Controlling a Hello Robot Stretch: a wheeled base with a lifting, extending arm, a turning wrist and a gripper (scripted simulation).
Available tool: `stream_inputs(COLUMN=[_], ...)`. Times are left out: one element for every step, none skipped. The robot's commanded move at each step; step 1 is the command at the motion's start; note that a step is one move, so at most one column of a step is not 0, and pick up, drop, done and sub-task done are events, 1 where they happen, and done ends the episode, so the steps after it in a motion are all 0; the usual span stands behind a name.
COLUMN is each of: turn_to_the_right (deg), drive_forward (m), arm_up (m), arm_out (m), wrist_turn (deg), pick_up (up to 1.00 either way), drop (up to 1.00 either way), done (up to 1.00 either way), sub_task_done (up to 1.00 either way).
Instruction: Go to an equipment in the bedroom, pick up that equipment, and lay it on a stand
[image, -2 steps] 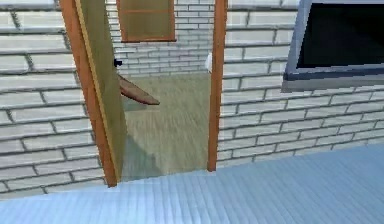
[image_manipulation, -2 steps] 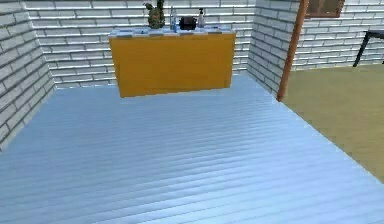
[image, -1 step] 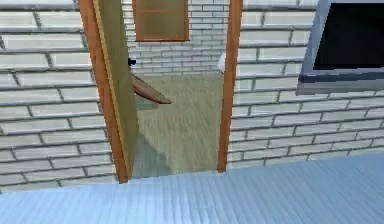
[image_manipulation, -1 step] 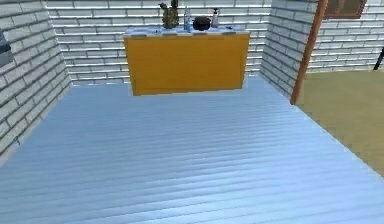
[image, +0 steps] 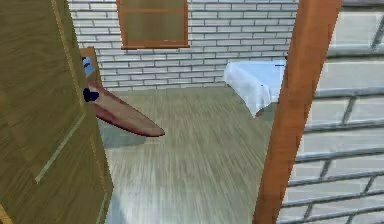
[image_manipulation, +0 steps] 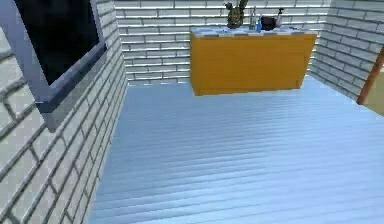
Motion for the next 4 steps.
stream_inputs(turn_to_the_right=[0.0, -6.0, 0.0, 45.0], drive_forward=[0.55, 0.00, 0.30, 0.00], arm_up=[0.00, 0.00, 0.00, 0.00], arm_out=[0.00, 0.00, 0.00, 0.00], wrist_turn=[0.0, 0.0, 0.0, 0.0], pick_up=[0.00, 0.00, 0.00, 0.00], drop=[0.00, 0.00, 0.00, 0.00], done=[0.00, 0.00, 0.00, 0.00], sub_task_done=[0.00, 0.00, 0.00, 0.00])
